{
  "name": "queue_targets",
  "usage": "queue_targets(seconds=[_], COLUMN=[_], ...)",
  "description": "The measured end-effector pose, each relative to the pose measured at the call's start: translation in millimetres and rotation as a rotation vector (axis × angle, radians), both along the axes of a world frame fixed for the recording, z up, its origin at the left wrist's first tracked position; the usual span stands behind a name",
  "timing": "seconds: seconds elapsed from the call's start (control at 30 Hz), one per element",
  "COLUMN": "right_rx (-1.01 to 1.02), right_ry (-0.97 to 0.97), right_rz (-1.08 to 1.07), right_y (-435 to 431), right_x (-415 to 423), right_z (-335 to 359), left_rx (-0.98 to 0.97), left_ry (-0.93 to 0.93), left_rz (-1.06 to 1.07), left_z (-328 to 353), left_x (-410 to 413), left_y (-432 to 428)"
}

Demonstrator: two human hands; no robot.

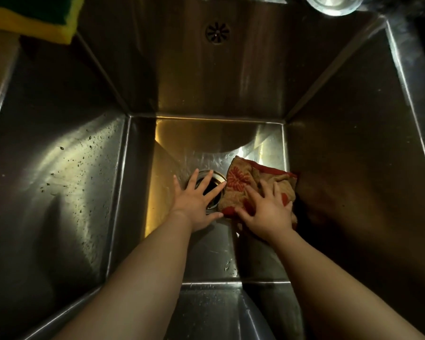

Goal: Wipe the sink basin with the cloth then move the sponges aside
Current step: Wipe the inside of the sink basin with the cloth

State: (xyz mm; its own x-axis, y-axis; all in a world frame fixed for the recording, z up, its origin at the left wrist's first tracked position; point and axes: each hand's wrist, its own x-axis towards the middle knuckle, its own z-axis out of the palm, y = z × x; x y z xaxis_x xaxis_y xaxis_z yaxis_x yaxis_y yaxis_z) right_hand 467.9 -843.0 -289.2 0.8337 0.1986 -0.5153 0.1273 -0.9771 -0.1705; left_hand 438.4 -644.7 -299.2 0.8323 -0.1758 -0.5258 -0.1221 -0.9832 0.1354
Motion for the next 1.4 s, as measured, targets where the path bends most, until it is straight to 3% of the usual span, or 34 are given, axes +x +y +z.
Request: queue_targets(seconds=[0.13, 0.5, 1.07, 1.3, 1.4], right_rx=[-0.105, -0.051, -0.013, -0.032, -0.012], right_ry=[0.05, -0.083, 0.078, 0.231, 0.25], right_rz=[0.158, 0.04, 0.187, 0.454, 0.467], right_y=[-5.6, 5.7, -23.5, -25.6, -25.1], right_x=[-7.1, 26.8, 5.0, -20.5, -14.6], right_z=[-7.0, -16.7, 2.9, 9.8, 8.5], left_rx=[-0.022, -0.003, -0.039, 0.015, 0.019], left_ry=[0.004, -0.029, 0.0, 0.018, 0.038], left_rz=[0.0, -0.015, -0.066, 0.015, 0.044], left_z=[2.6, -4.4, 15.7, 22.2, 21.8], left_x=[3.2, 31.4, 12.4, 1.7, -3.4], left_y=[-9.6, -13.9, -27.5, -6.4, -3.3])
